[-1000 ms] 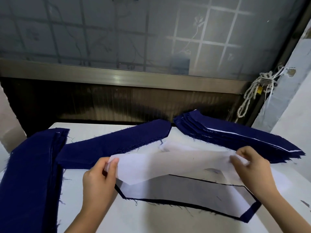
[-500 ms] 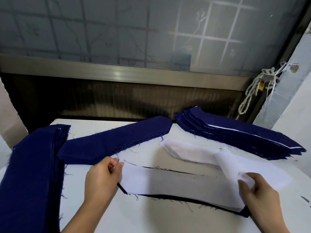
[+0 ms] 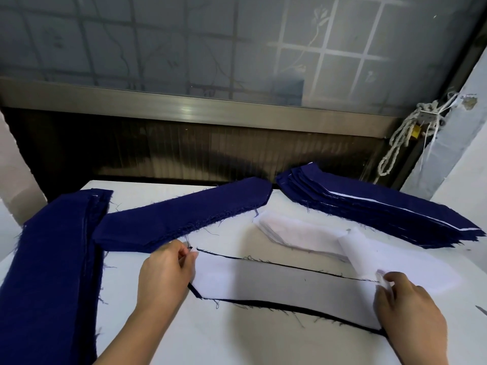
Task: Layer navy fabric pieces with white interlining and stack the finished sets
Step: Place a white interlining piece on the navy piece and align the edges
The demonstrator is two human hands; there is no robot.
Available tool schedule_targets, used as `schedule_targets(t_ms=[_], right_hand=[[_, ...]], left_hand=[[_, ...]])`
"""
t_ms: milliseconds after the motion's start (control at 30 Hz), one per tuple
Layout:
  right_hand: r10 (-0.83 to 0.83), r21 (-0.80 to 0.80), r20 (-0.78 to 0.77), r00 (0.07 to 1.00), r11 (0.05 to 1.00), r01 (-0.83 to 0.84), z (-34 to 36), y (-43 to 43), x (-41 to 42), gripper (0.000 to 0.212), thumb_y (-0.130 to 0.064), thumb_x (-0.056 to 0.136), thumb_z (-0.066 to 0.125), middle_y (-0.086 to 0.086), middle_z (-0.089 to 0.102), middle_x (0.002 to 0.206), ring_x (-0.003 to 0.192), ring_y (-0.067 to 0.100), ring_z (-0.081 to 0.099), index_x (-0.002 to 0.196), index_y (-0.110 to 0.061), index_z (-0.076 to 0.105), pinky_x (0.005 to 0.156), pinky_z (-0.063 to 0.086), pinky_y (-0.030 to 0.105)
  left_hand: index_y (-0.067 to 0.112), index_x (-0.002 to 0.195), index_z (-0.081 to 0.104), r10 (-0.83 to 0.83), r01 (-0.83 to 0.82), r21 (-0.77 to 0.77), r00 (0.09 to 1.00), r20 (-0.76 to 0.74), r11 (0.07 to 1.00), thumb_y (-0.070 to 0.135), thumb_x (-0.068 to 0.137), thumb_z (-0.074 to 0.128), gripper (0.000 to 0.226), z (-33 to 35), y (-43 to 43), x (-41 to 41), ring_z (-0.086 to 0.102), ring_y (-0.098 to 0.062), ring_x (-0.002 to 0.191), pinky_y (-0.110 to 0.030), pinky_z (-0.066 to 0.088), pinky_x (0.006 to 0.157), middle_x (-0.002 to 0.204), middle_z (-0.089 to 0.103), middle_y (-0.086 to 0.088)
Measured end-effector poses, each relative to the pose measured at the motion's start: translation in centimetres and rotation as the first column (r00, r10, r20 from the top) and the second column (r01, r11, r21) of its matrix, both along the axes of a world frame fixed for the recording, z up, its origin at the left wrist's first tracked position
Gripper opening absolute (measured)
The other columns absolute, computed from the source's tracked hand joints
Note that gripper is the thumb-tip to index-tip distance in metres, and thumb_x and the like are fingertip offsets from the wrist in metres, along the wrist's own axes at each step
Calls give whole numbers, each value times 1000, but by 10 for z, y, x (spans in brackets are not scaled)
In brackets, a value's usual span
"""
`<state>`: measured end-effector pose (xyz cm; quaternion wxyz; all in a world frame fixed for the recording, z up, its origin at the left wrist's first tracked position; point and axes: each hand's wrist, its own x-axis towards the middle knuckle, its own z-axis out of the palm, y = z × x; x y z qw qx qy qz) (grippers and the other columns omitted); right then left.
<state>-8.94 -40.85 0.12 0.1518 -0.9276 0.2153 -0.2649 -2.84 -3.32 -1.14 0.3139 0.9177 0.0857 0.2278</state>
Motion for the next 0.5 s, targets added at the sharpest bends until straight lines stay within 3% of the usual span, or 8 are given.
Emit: schedule_targets(t_ms=[200, 500], right_hand=[[-1, 11, 0, 1000, 1000, 1, 3, -1, 2, 17, -6, 81, 66, 13, 70, 85, 85, 39, 57, 98, -6, 65, 62, 46, 40], [-3, 12, 17, 1000, 1000, 3, -1, -1, 2, 19, -3, 77, 69, 13, 67, 75, 79, 39, 58, 95, -6, 65, 59, 44, 39]], left_hand=[[17, 68, 50, 23, -20, 136, 1000, -19, 991, 29, 91, 67, 30, 3, -3, 0, 46, -16, 54, -31, 31, 50, 59, 51, 5], [18, 69, 50, 31, -28, 113, 999, -28, 993, 27, 90, 68, 30, 3, -1, -2, 48, -13, 54, -29, 31, 48, 58, 51, 4]])
